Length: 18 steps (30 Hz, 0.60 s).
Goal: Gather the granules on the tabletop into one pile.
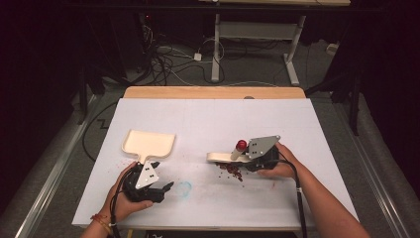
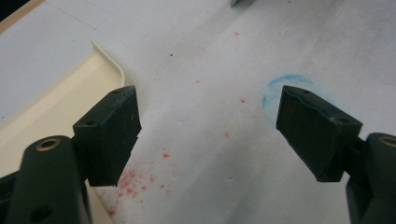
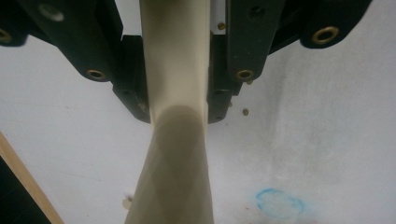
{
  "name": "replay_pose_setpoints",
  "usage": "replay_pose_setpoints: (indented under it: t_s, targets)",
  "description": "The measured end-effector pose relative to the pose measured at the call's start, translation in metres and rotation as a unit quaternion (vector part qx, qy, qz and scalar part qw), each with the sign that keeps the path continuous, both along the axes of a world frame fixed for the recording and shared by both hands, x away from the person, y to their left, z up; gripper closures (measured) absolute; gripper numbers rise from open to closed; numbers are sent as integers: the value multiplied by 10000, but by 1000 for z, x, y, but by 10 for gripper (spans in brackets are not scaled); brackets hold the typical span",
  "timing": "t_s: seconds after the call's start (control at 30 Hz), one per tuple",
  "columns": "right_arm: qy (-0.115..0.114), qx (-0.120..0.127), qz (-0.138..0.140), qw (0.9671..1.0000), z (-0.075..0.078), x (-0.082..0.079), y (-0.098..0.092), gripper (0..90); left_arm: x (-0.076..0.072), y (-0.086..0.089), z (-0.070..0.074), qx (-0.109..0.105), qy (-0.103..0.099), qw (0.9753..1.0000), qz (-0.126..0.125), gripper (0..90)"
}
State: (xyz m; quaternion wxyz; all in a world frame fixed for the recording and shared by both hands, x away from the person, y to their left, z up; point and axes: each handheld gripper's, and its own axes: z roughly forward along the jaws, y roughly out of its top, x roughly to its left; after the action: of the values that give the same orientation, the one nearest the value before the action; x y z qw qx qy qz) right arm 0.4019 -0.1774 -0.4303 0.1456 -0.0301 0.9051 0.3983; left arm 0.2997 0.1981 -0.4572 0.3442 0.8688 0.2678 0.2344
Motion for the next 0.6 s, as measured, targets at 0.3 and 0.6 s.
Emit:
replay_pose_setpoints:
  t_s: [0.3,0.6]
  targets:
    - [-289,425,-427,9978,10,-1,-7,674,0,0,0,7,-1,10000,7,212]
    - [-63,947,-337,9949,42,-28,-27,674,0,0,1,14,-16,10000,9,211]
